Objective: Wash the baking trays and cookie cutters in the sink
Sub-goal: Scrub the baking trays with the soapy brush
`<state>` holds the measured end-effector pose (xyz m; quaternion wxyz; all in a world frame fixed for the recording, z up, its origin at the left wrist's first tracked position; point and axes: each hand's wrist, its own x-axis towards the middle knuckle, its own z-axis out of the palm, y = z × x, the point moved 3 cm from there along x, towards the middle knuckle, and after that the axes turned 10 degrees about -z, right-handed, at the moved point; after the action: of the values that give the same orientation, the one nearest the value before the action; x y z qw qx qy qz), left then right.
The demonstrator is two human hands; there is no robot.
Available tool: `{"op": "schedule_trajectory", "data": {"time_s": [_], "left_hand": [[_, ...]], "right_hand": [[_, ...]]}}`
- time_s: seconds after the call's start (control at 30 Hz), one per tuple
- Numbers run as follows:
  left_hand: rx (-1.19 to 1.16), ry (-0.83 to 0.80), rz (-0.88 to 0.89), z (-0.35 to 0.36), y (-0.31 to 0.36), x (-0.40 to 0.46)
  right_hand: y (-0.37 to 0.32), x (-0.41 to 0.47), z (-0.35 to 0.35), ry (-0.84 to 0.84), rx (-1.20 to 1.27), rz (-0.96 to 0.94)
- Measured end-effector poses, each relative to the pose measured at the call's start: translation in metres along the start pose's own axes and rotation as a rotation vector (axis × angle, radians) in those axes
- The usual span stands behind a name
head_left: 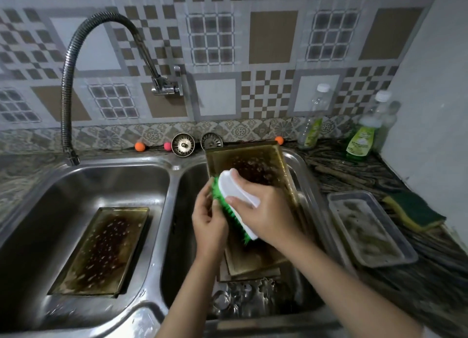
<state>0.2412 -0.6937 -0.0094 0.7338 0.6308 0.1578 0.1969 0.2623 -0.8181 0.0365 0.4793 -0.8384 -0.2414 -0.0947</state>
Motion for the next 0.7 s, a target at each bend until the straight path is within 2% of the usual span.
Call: {"op": "schedule_trajectory", "data": {"time_s": [0.07,0.13,0.3,0.43,0.53,0.63,0.7], "left_hand": [[-0.037,0.116,-0.023,-0.026,0.000,0.017],[-0.030,0.151,-0.038,-0.041,-0.001,0.028],[0.108,-0.052,0.062,0.000,0.003,-0.003],[0.019,-0.050,0.015,0.008,0.000,0.009],[-0.048,0.065,0.036,-0.011,0.010,0.036],[-0.030,0.099,0.112,-0.021,0.016,0.047],[-0.067,0.065,0.111,-0.018,0.017,0.041]], "right_hand": [[0.006,-0.023,-0.003,-0.067,0.069,0.014],[0.022,-0.018,-0.016,-0.033,0.001,0.050],[0.026,0.047,-0.027,0.230,-0.221,0.091],[-0.005,0.040,0.011,0.162,-0.047,0.031],[-0.007,-0.010,0.032,0.178,0.137,-0.037],[0.018,-0.030,0.026,0.178,0.086,-0.021],[0.039,-0.016,0.011,0.262,0.018,0.025]]}}
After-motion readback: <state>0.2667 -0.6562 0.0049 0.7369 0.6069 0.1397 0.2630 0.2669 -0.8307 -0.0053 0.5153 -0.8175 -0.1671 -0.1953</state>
